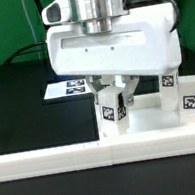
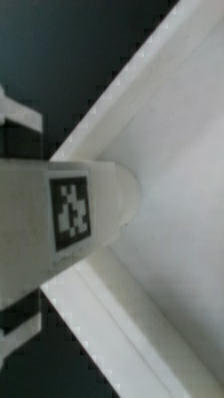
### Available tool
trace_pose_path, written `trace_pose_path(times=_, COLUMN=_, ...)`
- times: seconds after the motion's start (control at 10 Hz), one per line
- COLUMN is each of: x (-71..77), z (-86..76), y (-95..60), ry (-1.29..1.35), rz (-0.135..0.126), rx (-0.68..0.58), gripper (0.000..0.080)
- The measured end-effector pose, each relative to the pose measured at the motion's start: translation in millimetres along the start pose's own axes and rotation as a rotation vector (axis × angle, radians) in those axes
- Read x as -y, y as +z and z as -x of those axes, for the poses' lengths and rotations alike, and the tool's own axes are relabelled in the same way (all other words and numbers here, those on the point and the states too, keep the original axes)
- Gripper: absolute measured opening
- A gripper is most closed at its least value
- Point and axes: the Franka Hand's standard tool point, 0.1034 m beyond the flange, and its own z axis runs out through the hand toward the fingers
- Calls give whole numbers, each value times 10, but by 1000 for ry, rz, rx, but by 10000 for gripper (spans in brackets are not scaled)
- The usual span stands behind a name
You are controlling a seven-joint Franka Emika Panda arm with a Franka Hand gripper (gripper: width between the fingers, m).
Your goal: Assemble square table
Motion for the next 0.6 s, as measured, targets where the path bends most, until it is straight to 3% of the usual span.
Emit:
trace_pose_path(times=0.3, x=-10, z=-7, y=1, ry=217, rz=1, rx=0, gripper=292)
trace_pose_path(times=0.6, x=-2, z=18, y=12, ry=863, rz=-26, rx=68, gripper=292)
